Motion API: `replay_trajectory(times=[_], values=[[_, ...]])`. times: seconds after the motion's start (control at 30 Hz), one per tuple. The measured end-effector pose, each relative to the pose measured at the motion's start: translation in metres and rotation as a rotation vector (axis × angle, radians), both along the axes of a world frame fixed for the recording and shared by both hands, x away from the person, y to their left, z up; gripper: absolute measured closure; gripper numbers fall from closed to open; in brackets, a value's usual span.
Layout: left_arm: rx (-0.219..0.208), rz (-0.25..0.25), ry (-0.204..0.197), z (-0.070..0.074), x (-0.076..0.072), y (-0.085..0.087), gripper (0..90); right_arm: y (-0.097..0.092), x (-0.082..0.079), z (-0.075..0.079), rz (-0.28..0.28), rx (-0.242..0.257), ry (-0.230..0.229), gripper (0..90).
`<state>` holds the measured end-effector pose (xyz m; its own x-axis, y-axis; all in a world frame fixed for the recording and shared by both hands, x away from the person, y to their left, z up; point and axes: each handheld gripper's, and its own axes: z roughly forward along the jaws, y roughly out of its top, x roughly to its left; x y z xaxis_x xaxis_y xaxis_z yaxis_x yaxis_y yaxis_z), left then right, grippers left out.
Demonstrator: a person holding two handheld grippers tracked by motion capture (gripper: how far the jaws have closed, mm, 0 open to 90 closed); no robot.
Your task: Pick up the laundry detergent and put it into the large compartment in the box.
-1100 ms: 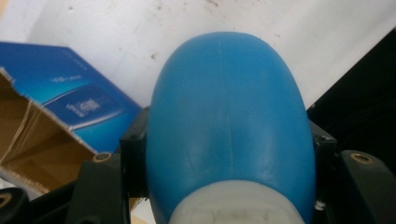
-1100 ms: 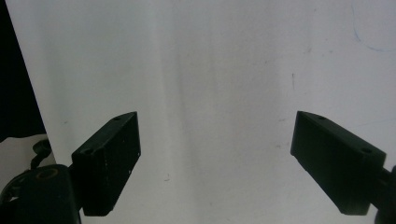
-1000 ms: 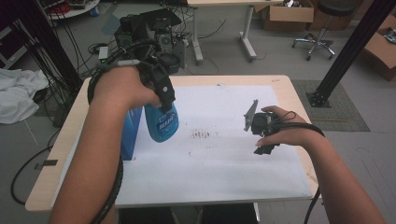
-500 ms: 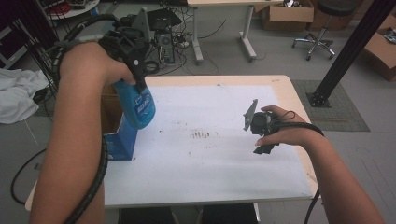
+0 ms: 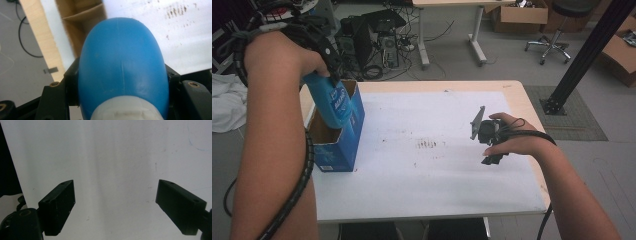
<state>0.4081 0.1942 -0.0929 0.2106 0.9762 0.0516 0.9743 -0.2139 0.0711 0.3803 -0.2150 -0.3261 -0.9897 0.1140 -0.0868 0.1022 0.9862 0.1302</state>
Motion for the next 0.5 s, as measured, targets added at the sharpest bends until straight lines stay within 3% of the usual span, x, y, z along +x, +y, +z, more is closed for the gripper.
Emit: replay_trajectory(times=[0.27,0.5], values=[[0.014,0.087,-0.007,0.003,0.004,0.022,38.4,0.003,0.001,-0.001,0.002,-0.004,0.003,15.9],[0.017,0.125,-0.001,-0.010,0.010,0.034,38.4,0.004,0.002,-0.002,-0.001,-0.007,0.006,15.9]])
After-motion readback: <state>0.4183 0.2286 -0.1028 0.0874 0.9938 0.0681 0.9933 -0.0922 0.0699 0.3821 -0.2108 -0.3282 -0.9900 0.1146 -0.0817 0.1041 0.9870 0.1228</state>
